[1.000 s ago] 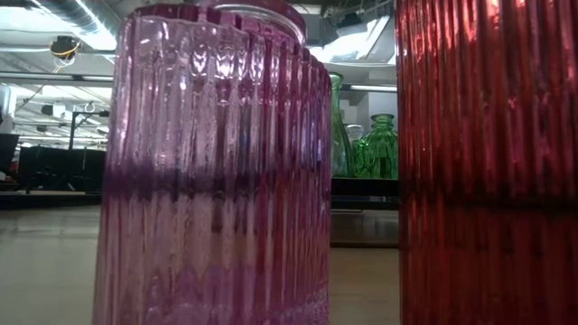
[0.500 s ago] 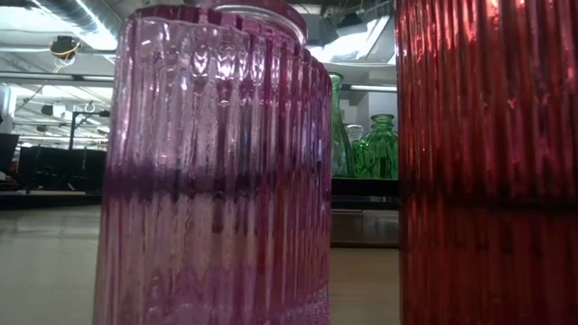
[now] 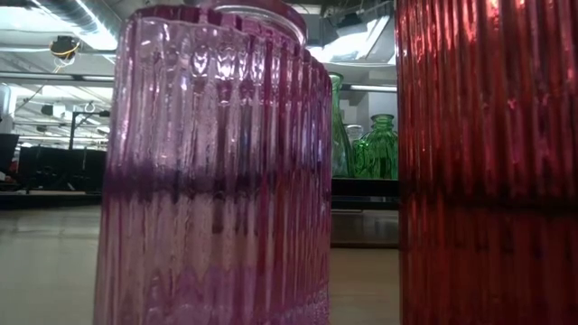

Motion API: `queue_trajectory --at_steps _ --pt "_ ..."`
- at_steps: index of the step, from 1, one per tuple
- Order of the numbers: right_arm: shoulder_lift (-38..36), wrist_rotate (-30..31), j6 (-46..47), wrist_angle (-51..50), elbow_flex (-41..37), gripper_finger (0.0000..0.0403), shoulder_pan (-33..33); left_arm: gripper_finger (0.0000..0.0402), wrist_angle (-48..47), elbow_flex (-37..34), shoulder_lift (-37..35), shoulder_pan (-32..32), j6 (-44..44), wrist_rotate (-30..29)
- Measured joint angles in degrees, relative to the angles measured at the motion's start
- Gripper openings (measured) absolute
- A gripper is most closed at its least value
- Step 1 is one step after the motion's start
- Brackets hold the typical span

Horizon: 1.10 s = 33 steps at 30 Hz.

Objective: Sort vases onto shelf
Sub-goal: Put the left red vase on the shelf aligned with the other red vase

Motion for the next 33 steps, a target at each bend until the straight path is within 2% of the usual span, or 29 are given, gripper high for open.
queue_trajectory --at_steps 8,15,25,33 --pt "1.32 5.49 -4.36 10.47 -9.12 0.0092 4.78 0.0073 -0.47 -0.02 0.25 0.01 2.61 -6.13" --pt "2.6 4.43 -5.66 23.72 -16.21 0.0092 4.85 0.0073 0.33 -0.02 0.47 0.01 0.88 -8.14" --pt "2.69 2.94 -5.38 25.99 -22.05 0.0092 4.85 0.0073 1.24 -0.02 2.35 0.01 0.71 -8.29" --pt "2.69 2.77 -5.44 34.9 -29.14 0.0092 4.85 0.0073 1.95 -0.04 4.51 0.01 0.76 -9.96"
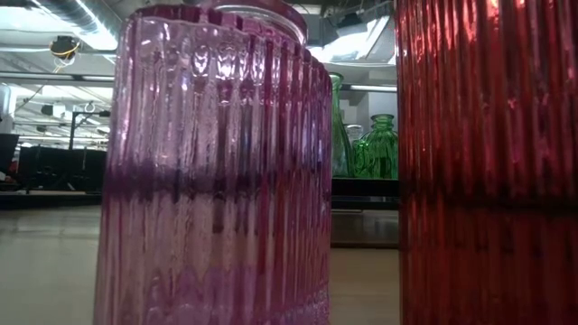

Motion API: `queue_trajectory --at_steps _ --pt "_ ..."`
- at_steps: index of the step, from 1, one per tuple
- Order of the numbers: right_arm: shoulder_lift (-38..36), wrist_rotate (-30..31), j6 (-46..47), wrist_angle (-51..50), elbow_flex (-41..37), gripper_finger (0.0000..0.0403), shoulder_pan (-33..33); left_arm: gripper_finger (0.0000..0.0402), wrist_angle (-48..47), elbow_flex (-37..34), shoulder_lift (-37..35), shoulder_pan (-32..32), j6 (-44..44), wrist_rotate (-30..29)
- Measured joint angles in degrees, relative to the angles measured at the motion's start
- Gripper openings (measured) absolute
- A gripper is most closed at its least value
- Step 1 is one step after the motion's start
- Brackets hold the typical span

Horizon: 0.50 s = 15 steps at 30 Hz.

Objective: Sort vases onto shelf
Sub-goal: Put the left red vase on the shelf aligned with the other red vase

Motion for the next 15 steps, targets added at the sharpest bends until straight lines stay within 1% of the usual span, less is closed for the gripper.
queue_trajectory --at_steps 6,10,15 --pt "1.35 -0.87 -0.39 1.25 -2.58 0.0092 0.0 0.0073 0.15 0.02 1.12 0.31 -0.02 -1.68" --pt "5.25 -3.22 -1.56 5.17 -2.85 0.0092 0.0 0.0073 0.67 0.02 1.7 0.8 -0.4 -2.9" --pt "11.04 -4.23 -2.51 9.71 -2.94 0.0092 0.0 0.0073 0.94 0.0 1.77 1.42 -0.69 -3.12"
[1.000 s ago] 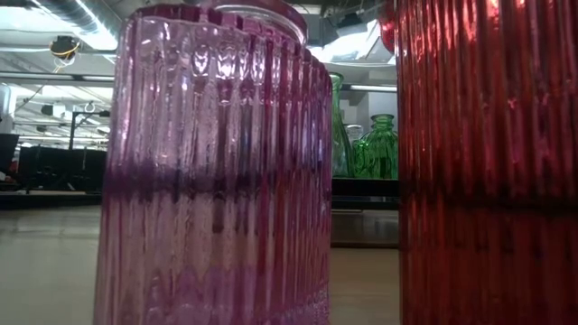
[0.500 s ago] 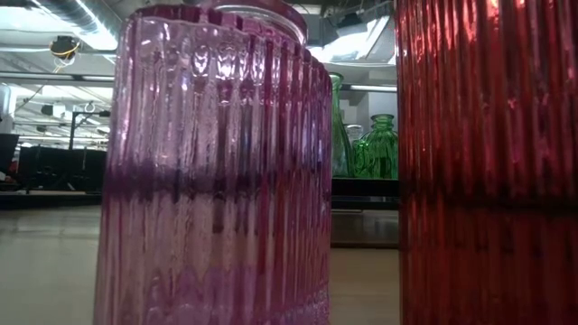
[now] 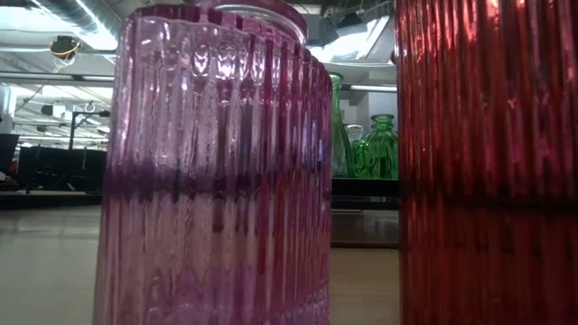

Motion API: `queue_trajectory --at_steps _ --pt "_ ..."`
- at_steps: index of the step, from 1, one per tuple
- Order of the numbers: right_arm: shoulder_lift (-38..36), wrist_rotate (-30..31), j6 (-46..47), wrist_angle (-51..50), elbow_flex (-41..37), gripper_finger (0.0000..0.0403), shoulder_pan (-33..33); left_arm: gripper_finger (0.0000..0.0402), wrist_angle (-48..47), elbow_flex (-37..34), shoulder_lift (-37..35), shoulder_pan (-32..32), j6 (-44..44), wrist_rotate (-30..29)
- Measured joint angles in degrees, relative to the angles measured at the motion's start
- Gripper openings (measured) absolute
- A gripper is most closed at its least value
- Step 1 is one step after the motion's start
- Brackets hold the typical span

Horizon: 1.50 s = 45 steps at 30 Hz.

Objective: Sort vases onto shelf
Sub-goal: Put the left red vase on the shelf aligned with the other red vase

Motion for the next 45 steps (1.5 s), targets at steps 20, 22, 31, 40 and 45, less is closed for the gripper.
queue_trajectory --at_steps 20,22,31,40,45 --pt "10.1 1.03 -2.12 10.89 0.08 0.0186 -0.11 0.0073 0.07 0.0 -0.01 -0.02 -0.47 -1.02" --pt "10.1 1.01 -2.12 10.88 0.08 0.0191 -0.11 0.0073 0.07 0.0 -0.01 -0.02 -0.47 -1.02" --pt "10.05 0.0 -2.19 11.01 0.08 0.0196 -0.04 0.0073 0.07 0.0 -0.01 -0.02 -0.43 -0.98" --pt "9.94 -0.91 -3.78 12.95 0.08 0.0197 -0.02 0.0073 0.05 0.0 -0.01 -0.02 -0.44 -0.48" --pt "9.94 -1.17 -3.73 12.63 0.08 0.0198 -0.02 0.0073 0.05 0.0 -0.01 -0.04 -0.43 -0.39"
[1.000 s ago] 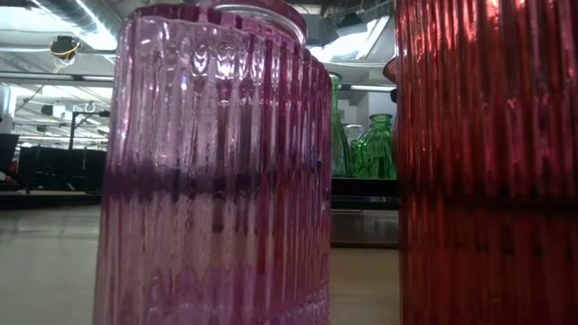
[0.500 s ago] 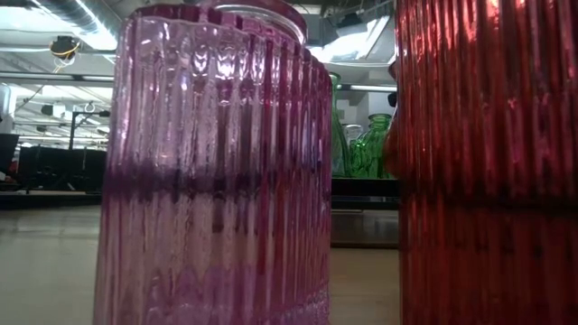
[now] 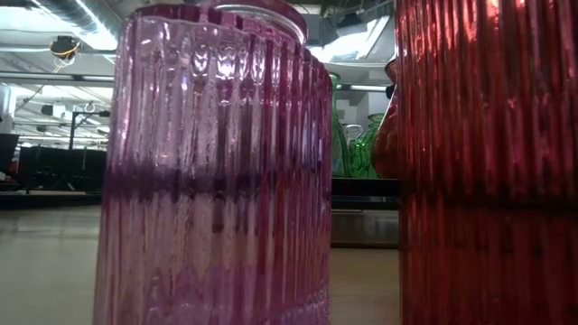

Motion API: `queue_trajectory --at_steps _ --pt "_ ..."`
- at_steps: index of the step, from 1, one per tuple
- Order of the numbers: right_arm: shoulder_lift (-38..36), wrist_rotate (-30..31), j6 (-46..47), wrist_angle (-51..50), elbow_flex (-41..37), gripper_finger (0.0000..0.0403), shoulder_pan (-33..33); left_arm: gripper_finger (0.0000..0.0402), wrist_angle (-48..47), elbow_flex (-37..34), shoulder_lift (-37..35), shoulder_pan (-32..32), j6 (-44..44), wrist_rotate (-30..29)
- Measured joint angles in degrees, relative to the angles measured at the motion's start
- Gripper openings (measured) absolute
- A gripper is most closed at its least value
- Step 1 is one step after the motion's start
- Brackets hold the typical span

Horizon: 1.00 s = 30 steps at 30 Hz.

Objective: Sort vases onto shelf
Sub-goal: Put the left red vase on the shelf aligned with the other red vase

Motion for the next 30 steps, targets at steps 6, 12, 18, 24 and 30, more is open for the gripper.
queue_trajectory --at_steps 6,12,18,24,30 --pt "-0.04 -0.32 0.04 -0.24 0.0 0.0198 0.0 0.0073 0.0 0.0 0.0 0.0 0.0 0.02" --pt "-0.04 -0.2 0.01 -0.67 0.0 0.0198 0.0 0.0073 0.0 0.0 0.0 -0.02 -0.01 0.02" --pt "-0.04 0.04 0.11 -0.73 0.0 0.02 0.0 0.0073 0.0 0.0 0.0 -0.07 -0.02 0.02" --pt "-0.05 0.93 0.41 -2.42 0.0 0.0247 0.0 0.0072 0.0 0.02 0.31 -0.07 -0.02 0.02" --pt "-0.05 1.55 0.44 -3.23 0.0 0.0295 0.02 0.0072 -0.02 0.01 1.2 -0.07 -0.31 0.76"
